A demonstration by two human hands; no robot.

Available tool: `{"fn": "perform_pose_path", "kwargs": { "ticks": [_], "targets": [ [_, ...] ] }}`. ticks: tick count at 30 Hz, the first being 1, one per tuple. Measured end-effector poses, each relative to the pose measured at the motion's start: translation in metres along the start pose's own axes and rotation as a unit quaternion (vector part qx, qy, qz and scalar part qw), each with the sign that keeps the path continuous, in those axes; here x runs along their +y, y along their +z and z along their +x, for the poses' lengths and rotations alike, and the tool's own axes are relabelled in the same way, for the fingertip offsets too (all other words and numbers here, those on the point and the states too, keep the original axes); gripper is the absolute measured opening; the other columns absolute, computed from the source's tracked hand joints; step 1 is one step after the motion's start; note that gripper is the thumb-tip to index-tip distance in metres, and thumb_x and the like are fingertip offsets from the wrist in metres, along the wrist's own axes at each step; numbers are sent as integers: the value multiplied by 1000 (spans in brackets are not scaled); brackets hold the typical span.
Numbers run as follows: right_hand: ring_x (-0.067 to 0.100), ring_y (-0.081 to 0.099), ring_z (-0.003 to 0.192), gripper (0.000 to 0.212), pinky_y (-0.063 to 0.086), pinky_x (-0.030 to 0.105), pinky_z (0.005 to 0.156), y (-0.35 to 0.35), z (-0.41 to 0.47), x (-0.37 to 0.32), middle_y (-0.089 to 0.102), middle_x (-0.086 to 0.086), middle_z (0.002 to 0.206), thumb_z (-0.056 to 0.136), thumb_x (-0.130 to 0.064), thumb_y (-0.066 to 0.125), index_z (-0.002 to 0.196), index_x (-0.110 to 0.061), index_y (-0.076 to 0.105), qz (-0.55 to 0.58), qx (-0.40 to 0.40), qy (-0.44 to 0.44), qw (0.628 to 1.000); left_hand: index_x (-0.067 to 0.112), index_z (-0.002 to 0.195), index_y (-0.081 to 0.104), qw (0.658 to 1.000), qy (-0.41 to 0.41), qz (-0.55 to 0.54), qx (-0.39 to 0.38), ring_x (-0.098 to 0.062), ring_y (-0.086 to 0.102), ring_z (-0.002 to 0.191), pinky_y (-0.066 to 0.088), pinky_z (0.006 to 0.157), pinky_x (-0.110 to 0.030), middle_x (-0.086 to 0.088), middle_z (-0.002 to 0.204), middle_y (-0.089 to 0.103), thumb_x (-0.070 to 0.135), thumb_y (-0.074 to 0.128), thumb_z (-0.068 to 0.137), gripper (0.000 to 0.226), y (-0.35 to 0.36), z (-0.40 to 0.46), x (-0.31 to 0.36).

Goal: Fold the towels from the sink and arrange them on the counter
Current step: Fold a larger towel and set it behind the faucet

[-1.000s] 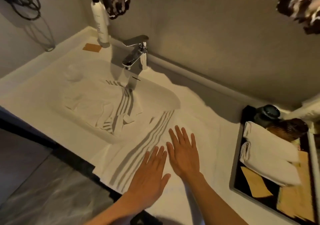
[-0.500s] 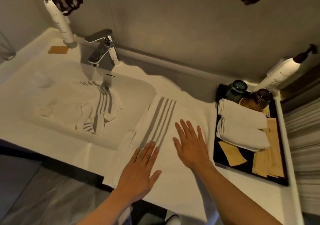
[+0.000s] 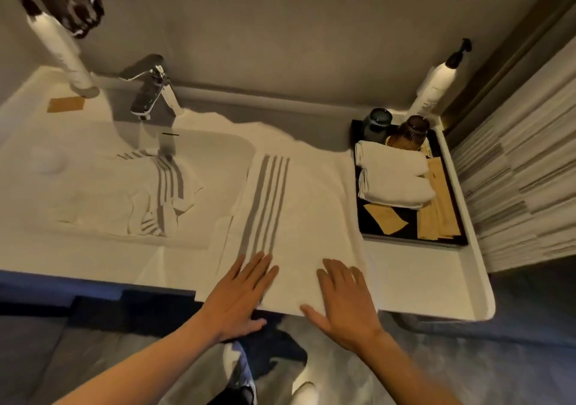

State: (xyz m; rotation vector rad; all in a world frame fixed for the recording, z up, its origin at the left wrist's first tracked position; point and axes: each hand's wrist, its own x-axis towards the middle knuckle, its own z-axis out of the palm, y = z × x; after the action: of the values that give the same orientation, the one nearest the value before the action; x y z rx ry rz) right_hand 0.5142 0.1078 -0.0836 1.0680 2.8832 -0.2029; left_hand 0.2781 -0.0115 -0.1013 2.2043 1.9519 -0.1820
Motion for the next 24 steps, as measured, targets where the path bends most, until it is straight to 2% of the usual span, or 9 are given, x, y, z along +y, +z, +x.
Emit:
{"fn": "perform_pose_path", "kwargs": {
  "ticks": [2,3,5,7,12,15,18,21,24],
  "targets": [
    [37,31,142,88,24,58,111,15,-17,0,30,18,155,80,-64,58,144,-6,42,-17,-37,-21,999,12,156,18,999,-23,-5,22,-35,16,149,19,119,-54,-15,162,19,20,71,70,101,14,-4,6],
    [38,24,145,89,22,61,112,22,-22,0,21,19,158,78,-48,68,148,-4,34,-29,-35,-39,998,13,156,18,999,-29,-18,34,-35,15,149,19,120,-54,-14,162,18,7,70,65,105,17,-4,6],
    [38,20,146,91,24,62,112,31,-25,7,19,20,159,72,-9,72,151,-4,27,-42,-20,-49,998,13,155,25,997,-20,-43,60,-33,21,148,20,119,-52,-11,161,22,-2,72,59,107,15,-6,5],
    [35,25,146,94,25,58,114,30,-25,15,26,16,158,67,5,68,151,-8,27,-41,-5,-45,998,11,149,38,995,0,-63,77,-32,32,144,24,115,-51,-10,157,33,-8,76,59,100,9,-13,1],
    [33,49,132,90,41,50,108,21,-45,23,50,13,144,58,2,82,140,-9,48,-39,2,-70,997,13,138,55,984,-46,-142,96,-31,58,124,45,99,-42,-10,143,52,-19,77,56,91,8,-44,2],
    [33,58,122,95,48,52,98,16,-61,30,57,13,137,51,-14,92,136,-12,49,-35,-30,-26,999,19,146,44,974,-84,-196,74,-27,48,135,40,108,-34,-5,152,42,-13,61,76,80,-6,-50,15],
    [37,56,123,109,43,62,97,19,-69,28,56,18,137,43,-37,94,137,-8,47,-56,-72,-9,996,23,146,42,966,-125,-223,33,-22,44,138,36,109,-30,0,151,44,-1,55,87,65,-24,-51,28],
    [38,64,111,97,48,62,90,17,-58,20,65,19,121,43,-20,95,127,-9,48,-63,-56,4,996,26,131,51,964,-128,-233,32,-26,58,118,45,94,-35,-2,129,62,2,51,85,52,-37,-48,27],
    [30,65,94,73,55,47,79,0,-50,27,67,9,106,44,-10,89,112,-15,60,-49,-35,-29,998,31,110,49,970,-109,-215,13,-22,62,97,51,78,-37,1,105,66,5,52,84,36,-34,-57,21]
  ]
}}
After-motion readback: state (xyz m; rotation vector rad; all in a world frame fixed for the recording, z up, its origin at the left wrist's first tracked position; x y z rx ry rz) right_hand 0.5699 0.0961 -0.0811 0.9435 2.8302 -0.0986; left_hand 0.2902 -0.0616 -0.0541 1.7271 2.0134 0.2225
